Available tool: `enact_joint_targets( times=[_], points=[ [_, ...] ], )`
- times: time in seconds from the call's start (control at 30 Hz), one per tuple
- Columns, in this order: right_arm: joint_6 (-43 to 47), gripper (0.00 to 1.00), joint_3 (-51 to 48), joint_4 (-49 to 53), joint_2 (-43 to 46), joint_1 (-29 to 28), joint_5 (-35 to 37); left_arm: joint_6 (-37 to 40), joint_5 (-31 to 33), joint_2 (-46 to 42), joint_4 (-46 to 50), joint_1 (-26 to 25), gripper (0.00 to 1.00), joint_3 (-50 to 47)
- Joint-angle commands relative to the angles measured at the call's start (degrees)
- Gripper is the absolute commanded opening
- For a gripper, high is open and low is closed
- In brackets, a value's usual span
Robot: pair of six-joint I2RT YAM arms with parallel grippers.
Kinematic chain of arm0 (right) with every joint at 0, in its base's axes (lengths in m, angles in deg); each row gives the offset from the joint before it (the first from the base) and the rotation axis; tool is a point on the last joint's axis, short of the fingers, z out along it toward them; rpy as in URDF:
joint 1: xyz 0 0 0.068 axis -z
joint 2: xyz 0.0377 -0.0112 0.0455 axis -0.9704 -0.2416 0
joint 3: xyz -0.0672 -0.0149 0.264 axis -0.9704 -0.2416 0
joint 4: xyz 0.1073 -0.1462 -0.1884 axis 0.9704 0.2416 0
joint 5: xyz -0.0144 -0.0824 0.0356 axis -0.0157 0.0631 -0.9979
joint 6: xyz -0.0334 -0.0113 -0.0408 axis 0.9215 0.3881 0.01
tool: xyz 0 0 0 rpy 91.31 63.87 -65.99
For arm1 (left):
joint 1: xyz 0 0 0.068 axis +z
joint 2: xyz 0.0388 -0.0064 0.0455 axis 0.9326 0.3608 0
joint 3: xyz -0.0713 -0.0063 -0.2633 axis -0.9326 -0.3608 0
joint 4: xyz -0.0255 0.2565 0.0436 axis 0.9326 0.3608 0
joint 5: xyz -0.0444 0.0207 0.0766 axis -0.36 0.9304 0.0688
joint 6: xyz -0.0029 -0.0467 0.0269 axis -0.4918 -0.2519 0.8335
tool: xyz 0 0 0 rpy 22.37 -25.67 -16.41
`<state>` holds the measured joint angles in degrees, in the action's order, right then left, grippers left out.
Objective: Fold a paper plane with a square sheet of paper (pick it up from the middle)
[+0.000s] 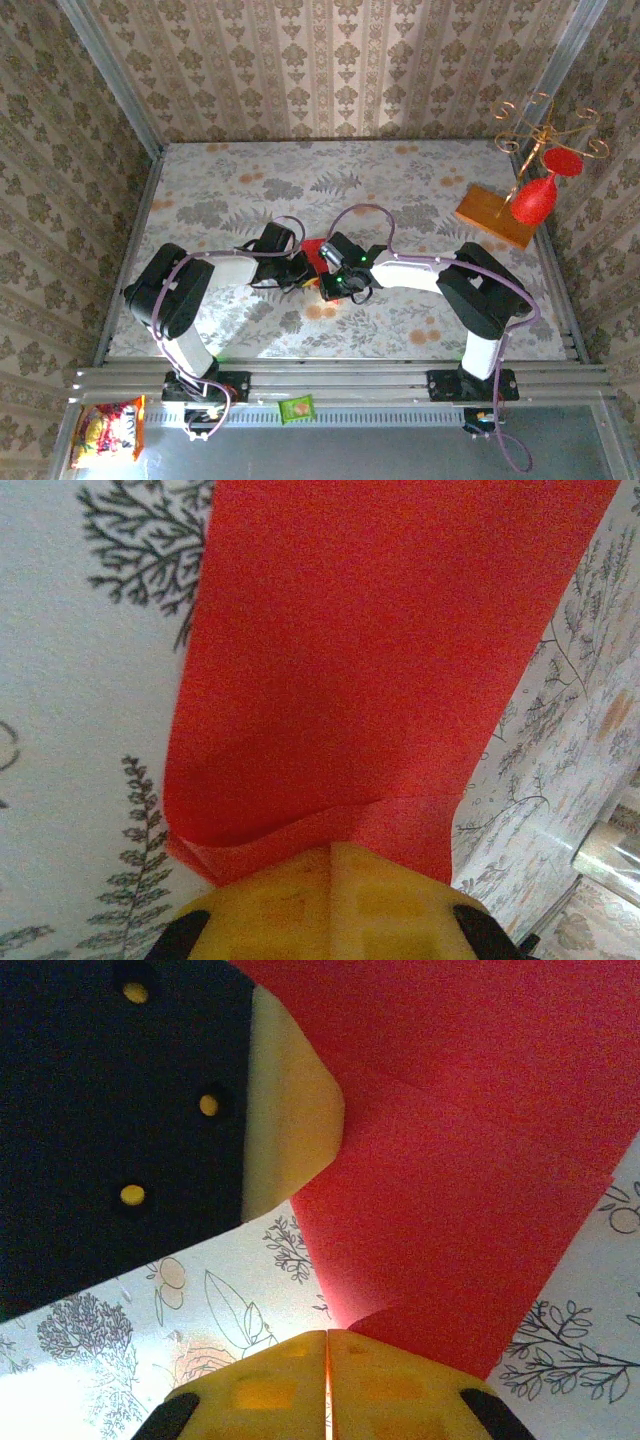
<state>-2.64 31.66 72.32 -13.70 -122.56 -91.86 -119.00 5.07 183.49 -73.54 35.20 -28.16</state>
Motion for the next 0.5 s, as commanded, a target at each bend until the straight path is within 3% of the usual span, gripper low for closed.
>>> enact_joint_targets(
  times=[0.0, 0.47],
  points=[
    [1.61, 0.11, 0.46, 1.99, -1.11, 0.23, 1.06, 1.17, 3.14, 2.75, 3.93, 0.54, 0.04, -0.69],
    [1.97, 0.12, -0.59, 2.36, -2.23, 0.42, 0.26, 1.42, 3.23, 2.84, 4.27, 0.53, 0.04, -0.70]
  ],
)
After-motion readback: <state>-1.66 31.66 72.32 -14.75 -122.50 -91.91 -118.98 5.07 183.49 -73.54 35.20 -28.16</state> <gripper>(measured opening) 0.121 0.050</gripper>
